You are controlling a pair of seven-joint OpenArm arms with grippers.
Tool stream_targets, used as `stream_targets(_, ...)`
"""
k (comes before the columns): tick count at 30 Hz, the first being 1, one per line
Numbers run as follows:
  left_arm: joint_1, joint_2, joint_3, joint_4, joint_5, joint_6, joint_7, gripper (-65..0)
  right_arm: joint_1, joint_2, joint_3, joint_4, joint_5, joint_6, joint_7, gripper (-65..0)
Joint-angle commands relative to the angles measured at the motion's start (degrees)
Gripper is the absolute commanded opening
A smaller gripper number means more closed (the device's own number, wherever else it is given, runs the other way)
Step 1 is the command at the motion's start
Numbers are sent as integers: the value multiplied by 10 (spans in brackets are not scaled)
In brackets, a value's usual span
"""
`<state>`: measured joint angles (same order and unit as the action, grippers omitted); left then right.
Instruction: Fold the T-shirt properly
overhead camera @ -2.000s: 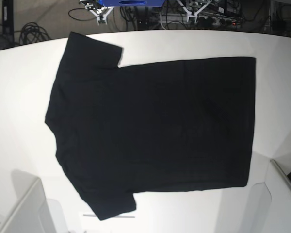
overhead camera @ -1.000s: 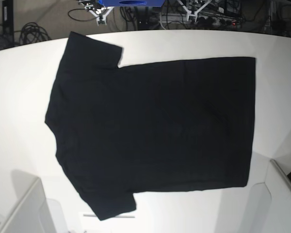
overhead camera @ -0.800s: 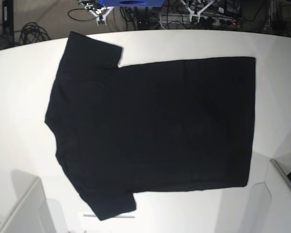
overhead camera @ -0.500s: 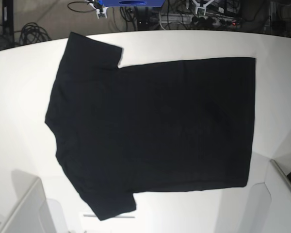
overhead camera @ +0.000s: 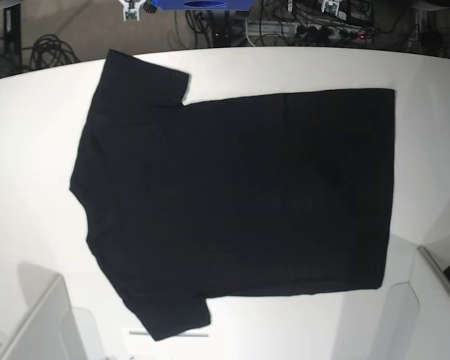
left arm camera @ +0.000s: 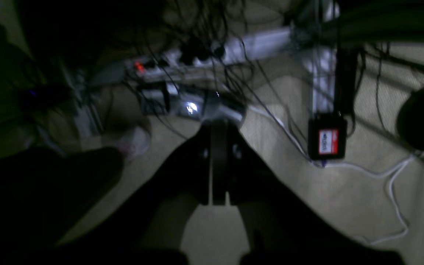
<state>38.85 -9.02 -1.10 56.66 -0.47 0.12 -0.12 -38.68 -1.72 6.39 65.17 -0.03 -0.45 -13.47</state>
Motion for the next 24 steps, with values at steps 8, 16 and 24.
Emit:
stream_targets(8,100,-17,-71,172,1,2,-4,-650,-68,-5,46,132,2,1,5,-650)
stream_targets(16,146,-20,-79,286,1,2,-4,-650,-107,-27,96,238,2,1,5,-650)
stream_targets(24,210,-38,-79,428,0,2,-4,-650,-118,-42,156,345,2,1,-9,-650)
